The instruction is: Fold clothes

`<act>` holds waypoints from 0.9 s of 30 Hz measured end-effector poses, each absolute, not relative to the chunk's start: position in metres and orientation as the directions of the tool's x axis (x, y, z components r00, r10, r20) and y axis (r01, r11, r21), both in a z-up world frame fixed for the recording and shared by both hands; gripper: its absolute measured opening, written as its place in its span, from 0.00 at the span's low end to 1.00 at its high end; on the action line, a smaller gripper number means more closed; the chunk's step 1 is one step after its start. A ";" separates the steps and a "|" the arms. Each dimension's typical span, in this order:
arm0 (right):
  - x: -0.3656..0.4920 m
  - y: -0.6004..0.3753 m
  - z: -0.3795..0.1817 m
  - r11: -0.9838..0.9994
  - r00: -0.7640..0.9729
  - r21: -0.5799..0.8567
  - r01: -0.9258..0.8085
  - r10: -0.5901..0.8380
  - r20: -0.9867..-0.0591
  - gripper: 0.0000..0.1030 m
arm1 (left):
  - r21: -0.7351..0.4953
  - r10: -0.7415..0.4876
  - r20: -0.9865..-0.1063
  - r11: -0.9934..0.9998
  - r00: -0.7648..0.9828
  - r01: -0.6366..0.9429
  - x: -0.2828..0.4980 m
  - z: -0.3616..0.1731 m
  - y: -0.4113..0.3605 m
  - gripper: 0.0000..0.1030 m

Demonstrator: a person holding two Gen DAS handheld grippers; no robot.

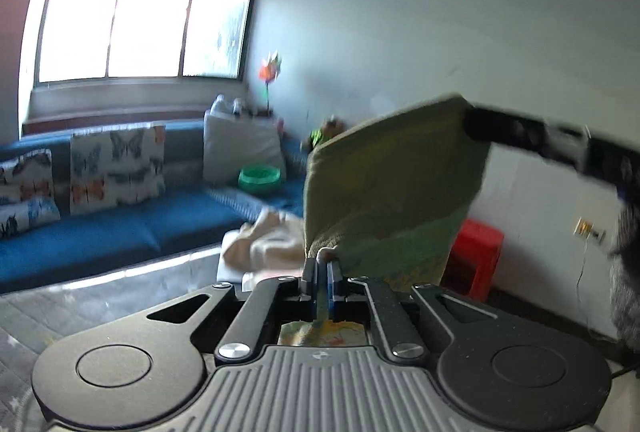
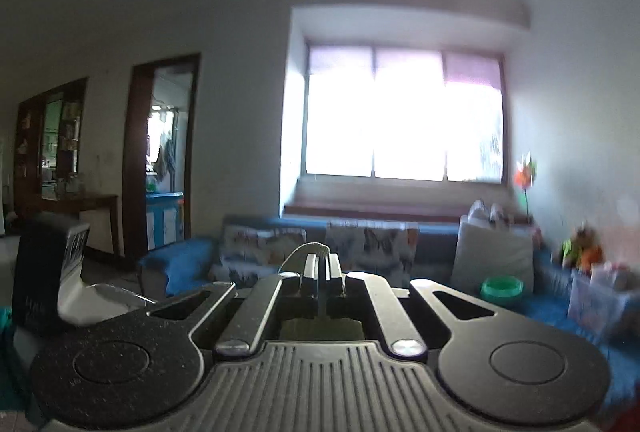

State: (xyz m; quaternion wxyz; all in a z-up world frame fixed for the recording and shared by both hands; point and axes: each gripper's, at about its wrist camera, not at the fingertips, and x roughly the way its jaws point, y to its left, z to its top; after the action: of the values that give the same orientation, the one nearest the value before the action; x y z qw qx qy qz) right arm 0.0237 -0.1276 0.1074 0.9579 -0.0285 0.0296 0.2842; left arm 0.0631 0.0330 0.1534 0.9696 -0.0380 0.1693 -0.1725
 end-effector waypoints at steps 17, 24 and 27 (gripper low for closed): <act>0.001 -0.101 -0.032 0.802 0.685 -0.102 -0.588 0.427 -0.590 0.05 | -0.140 -0.288 -0.663 0.954 0.691 0.264 0.101 0.045 0.047 0.10; -0.001 -0.127 -0.037 0.829 0.654 -0.036 -0.558 0.413 -0.634 0.24 | -0.137 -0.251 -0.668 0.967 0.701 0.215 0.079 0.043 0.054 0.18; 0.008 -0.134 -0.038 0.848 0.665 0.009 -0.529 0.421 -0.617 0.44 | -0.163 -0.259 -0.662 0.966 0.704 0.203 0.047 0.034 0.042 0.34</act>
State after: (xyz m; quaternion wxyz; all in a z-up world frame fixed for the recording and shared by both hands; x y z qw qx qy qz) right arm 0.0083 -0.1338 -0.0375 0.9084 -0.0856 0.3148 0.2617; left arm 0.0468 0.0424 0.0344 0.9221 -0.0387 0.3640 -0.1254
